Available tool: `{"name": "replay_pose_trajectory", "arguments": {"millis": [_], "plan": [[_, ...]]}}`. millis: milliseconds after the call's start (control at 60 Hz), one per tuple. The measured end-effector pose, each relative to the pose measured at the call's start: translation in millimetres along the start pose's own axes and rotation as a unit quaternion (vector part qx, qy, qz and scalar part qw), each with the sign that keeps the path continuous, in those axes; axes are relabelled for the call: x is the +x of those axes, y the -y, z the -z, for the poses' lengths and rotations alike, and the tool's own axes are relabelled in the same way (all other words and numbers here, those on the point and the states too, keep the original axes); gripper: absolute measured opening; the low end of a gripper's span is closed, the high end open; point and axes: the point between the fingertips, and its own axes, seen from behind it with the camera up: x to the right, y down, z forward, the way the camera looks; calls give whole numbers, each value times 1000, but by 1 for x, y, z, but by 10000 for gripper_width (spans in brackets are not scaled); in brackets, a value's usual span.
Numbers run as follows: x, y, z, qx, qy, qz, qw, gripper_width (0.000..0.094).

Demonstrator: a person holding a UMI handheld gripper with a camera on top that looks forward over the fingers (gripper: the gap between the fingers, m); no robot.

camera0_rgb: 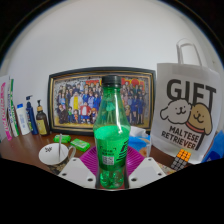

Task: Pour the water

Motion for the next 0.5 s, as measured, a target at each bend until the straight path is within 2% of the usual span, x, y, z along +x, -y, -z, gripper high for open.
{"name": "replay_pose_trajectory", "arguments": {"millis": [50,233,383,450,500], "plan": [[-1,-11,-2,-8,7,-15,1000,325],[1,-9,1,14,7,-21,1000,366],[0,-12,2,5,4,-6,1000,595],[1,-12,7,-9,-5,-3,1000,871],[-1,-6,14,-7,-8,-3,1000,833]]}}
